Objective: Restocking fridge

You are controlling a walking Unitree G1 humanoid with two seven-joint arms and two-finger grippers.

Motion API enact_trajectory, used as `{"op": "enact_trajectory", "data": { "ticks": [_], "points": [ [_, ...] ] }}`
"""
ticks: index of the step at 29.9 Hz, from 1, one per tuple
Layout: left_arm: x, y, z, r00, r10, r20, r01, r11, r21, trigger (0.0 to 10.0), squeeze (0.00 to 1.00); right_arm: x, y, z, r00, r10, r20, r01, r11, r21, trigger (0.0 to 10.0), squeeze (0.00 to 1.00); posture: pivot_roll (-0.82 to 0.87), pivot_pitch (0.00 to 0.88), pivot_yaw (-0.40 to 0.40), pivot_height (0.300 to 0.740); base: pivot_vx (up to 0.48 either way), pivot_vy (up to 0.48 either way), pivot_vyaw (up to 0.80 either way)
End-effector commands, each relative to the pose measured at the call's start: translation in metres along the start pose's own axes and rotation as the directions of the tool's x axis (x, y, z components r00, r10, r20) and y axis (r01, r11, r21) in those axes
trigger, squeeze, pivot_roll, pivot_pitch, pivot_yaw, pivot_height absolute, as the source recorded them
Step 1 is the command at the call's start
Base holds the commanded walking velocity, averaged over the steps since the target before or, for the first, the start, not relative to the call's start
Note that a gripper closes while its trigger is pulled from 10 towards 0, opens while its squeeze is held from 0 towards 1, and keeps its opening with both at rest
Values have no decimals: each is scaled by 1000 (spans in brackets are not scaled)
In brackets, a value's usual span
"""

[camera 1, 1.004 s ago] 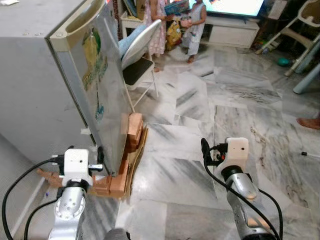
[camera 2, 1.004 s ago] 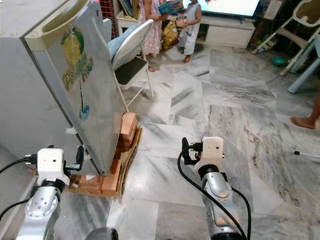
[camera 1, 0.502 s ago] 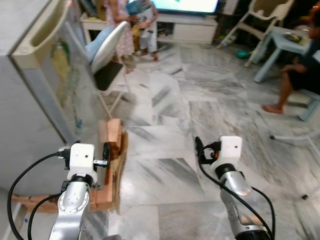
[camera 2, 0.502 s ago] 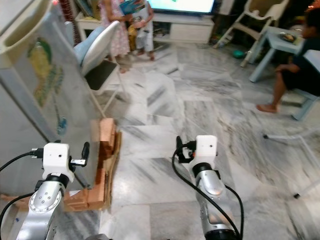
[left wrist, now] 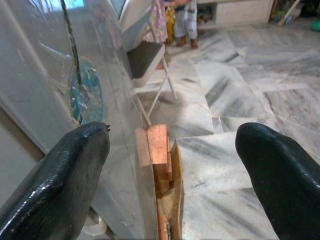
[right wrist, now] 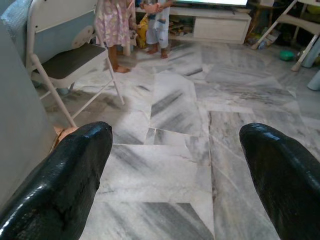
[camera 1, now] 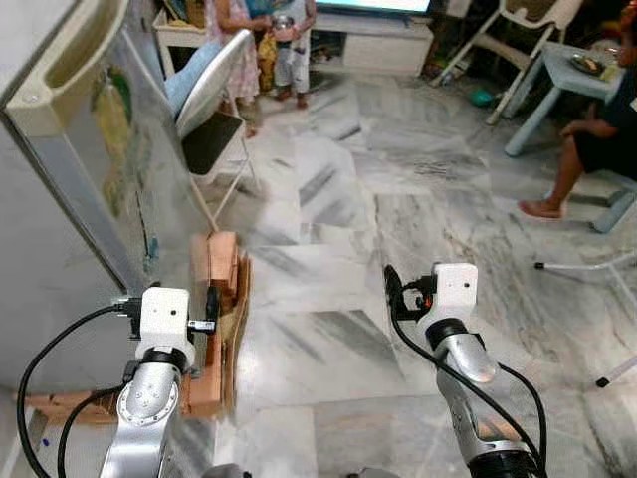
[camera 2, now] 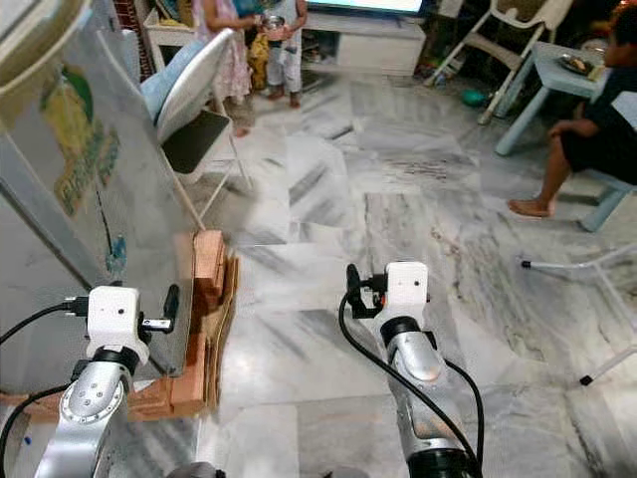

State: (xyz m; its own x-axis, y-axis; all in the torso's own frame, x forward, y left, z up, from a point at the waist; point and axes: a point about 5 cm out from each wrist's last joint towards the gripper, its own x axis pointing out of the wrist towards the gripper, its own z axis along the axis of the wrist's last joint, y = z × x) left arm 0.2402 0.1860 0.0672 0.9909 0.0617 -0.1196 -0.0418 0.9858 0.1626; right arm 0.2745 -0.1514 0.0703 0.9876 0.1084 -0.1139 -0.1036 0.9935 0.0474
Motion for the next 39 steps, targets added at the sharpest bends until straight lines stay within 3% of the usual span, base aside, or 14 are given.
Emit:
{"op": "enact_trajectory", "data": {
  "ticks": [1,7,21,23,25,27,39],
  "points": [
    [2,0,-3,1000,7,-22,-6,1000,9,10000,0,-2,-5,-4,1000,-12,-16,12,1000,-8,10000,0,80,38,-54,740,0,0,0],
    [8,0,-4,999,9,-32,-9,1000,14,10000,0,-4,-8,-5,1000,-19,-22,19,1000,-16,10000,0,67,39,-52,740,0,0,0],
    [53,18,4,993,111,-42,-110,994,24,10000,0,-17,-16,-3,999,2,-42,-4,1000,-28,10000,0,6,66,-71,740,0,0,0],
    [53,18,4,993,111,-42,-110,994,24,10000,0,-17,-16,-3,999,2,-42,-4,1000,-28,10000,0,6,66,-71,740,0,0,0],
    [71,20,10,990,131,-42,-131,991,13,10000,0,-27,-17,-2,998,37,-56,-38,999,-26,10000,0,-29,88,-83,740,0,0,0],
    [77,21,12,990,139,-39,-138,990,13,10000,0,-30,-17,-1,997,46,-62,-48,999,-22,10000,0,-35,92,-85,740,0,0,0],
    [97,37,22,963,262,-56,-261,965,33,10000,0,-45,-20,3,993,73,-91,-76,997,-28,10000,0,-76,108,-82,740,0,0,0]
  ]
}}
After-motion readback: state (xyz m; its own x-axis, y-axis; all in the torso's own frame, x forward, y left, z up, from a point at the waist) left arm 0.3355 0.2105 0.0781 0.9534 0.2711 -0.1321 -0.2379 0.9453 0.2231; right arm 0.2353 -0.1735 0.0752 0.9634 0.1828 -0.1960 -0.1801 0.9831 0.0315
